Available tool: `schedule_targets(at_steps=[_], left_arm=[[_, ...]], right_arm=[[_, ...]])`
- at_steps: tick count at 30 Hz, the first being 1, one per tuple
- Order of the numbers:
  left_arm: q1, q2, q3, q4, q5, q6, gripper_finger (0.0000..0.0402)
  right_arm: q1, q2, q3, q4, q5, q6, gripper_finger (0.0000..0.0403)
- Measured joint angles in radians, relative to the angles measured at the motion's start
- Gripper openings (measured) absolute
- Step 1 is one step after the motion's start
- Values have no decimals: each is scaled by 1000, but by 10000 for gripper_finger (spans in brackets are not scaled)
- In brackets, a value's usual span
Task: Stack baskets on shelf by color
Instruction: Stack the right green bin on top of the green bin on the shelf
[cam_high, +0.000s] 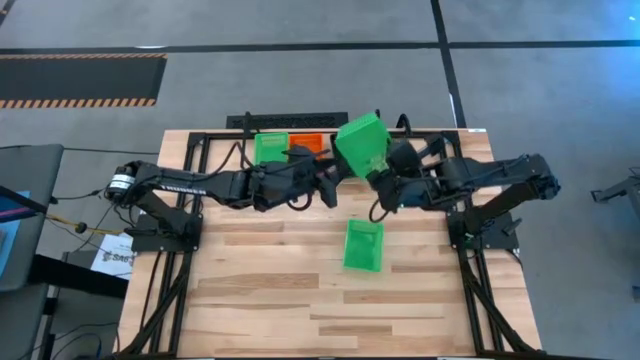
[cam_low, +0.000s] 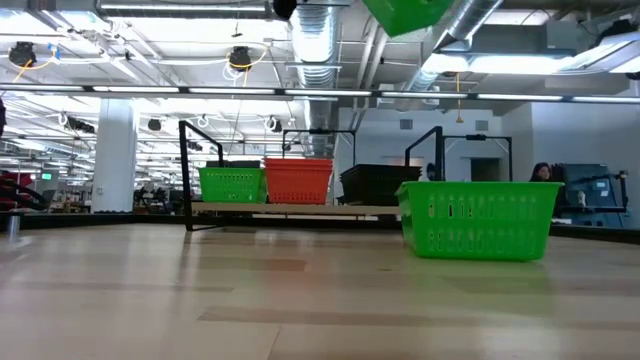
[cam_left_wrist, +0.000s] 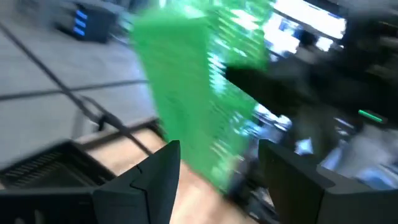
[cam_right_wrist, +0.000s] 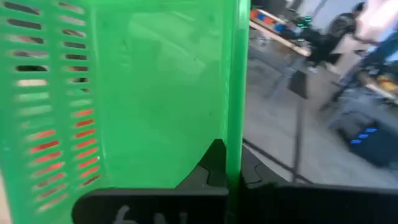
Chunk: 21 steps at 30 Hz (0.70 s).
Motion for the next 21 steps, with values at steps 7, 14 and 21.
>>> schedule_targets(at_steps=[7,14,21], left_arm=[[53,0,0,0,-87,62,204],[93,0,0,-43,-17,106,132],[102,0,0,-59,-3,147,10]], right_arm=[[44,55,-11,173,-11,-94,2],[80,82,-13,196,-16,-118,6],[94,73,-8,203,-17,-131,55]])
